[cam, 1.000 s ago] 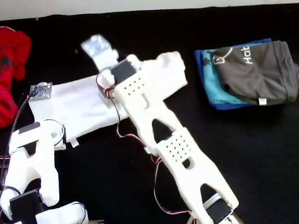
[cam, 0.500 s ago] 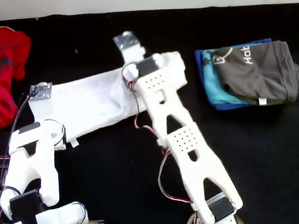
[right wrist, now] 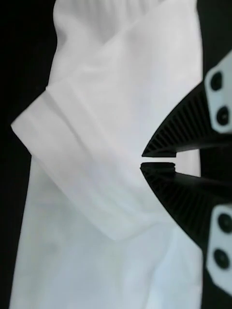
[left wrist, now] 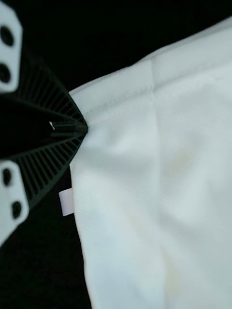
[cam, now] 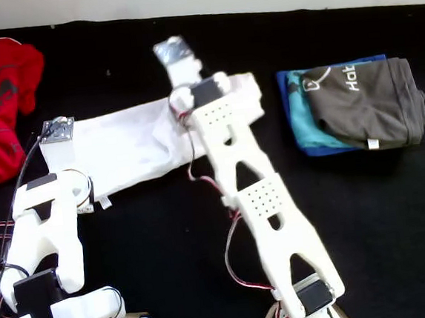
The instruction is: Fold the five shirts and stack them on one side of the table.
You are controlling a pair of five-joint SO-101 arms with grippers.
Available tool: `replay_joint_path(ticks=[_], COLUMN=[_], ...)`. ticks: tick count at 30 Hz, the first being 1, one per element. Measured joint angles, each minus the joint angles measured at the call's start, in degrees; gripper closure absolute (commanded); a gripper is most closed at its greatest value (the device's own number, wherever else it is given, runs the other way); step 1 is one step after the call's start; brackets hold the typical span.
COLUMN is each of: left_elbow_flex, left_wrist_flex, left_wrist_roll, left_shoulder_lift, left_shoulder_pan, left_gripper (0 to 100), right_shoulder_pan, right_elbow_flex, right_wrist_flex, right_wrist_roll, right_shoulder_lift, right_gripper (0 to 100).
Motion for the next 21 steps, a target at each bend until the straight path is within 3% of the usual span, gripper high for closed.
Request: replay_joint_path(ticks=[15, 21], left_elbow_flex=[0.0, 0.0], left_wrist_flex=[0.0, 0.0], left_wrist_roll=[0.0, 0.0], left_shoulder_lift=[0.0, 0.0], left_shoulder_pan=[0.0, 0.0], left_gripper=[99, 99], right_shoulder_pan=[3.2, 4.6], right_elbow_flex=[0.1, 18.2], right_wrist_flex=[2.3, 2.3], right_wrist_roll=[0.0, 0.2], right_shoulder_lift=[-28.0, -42.5], right_gripper=[96.8, 96.8])
